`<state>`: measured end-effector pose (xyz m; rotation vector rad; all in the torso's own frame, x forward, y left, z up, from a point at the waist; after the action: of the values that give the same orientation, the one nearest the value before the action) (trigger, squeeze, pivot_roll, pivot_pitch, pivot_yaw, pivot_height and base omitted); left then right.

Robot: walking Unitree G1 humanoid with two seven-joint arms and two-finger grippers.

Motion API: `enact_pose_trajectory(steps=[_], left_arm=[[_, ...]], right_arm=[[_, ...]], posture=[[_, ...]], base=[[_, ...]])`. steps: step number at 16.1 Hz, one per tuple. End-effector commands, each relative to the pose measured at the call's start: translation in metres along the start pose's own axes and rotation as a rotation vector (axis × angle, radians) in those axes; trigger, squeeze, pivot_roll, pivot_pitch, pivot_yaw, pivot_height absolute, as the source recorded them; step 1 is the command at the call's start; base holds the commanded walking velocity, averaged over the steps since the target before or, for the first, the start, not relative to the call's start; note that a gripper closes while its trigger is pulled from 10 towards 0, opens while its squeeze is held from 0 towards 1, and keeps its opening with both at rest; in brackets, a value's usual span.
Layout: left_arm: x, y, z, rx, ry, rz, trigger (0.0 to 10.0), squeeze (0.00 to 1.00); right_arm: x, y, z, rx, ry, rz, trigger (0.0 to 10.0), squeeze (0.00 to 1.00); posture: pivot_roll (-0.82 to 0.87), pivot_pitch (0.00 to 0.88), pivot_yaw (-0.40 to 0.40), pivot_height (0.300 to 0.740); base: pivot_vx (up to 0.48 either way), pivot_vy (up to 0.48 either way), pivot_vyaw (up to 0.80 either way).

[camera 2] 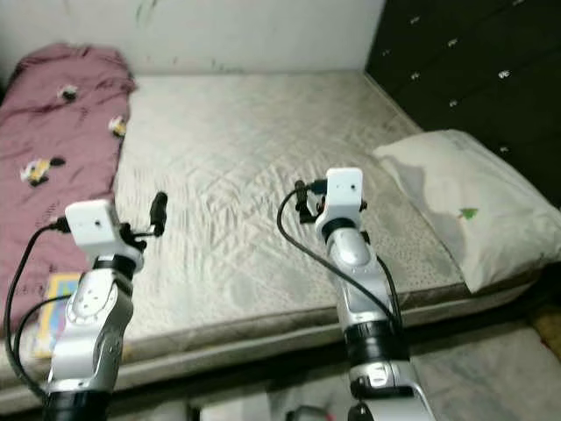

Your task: Clean up the room

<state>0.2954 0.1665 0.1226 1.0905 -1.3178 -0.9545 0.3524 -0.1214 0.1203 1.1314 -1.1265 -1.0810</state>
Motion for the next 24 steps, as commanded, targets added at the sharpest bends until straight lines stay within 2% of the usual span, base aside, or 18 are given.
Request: enact_pose_trajectory(steps=[1, 4, 16, 20, 24], left_arm=[[-0.007, 0.004, 0.000, 0.012, 0.024, -0.015, 10.0, 0.00], [-0.012, 0.007, -0.001, 0.032, 0.066, -0.052, 10.0, 0.00], [-0.011, 0.007, -0.001, 0.038, 0.052, -0.048, 10.0, 0.00], [-0.012, 0.009, -0.001, 0.048, 0.059, -0.069, 10.0, 0.00], [-0.012, 0.014, -0.001, 0.089, 0.062, -0.103, 10.0, 0.00]], right_arm=[[-0.010, 0.011, -0.003, 0.023, 0.021, -0.009, 10.0, 0.00], [-0.007, 0.005, -0.001, 0.010, 0.017, -0.002, 10.0, 0.00], [-0.012, 0.001, -0.001, -0.002, 0.036, 0.002, 10.0, 0.00], [-0.013, 0.004, -0.002, 0.012, 0.042, -0.005, 10.0, 0.00], [-0.015, 0.007, -0.003, 0.028, 0.061, 0.023, 10.0, 0.00]], posture=[[-0.01, 0.000, -0.061, 0.740], [-0.01, 0.000, -0.062, 0.740], [0.00, 0.000, -0.061, 0.740], [0.00, 0.000, -0.058, 0.740], [0.00, 0.000, -0.055, 0.740]], base=[[0.000, 0.480, 0.00], [0.000, 0.480, -0.80], [0.000, 0.480, 0.00], [0.000, 0.480, 0.00], [0.000, 0.000, 0.00]])
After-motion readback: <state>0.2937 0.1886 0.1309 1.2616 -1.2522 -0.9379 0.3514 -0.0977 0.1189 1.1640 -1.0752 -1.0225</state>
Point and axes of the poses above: a point about 5 cm out from each wrist's last joint towards the gripper, its own z axis pointing back from the gripper into the wrist, its own y axis along the axis of the wrist's last joint, x = y × z, the point moved 2 cm from there along -z, pointing out of the wrist towards the gripper, and after that the axes turned 8 degrees about z, right-handed, at the moved point
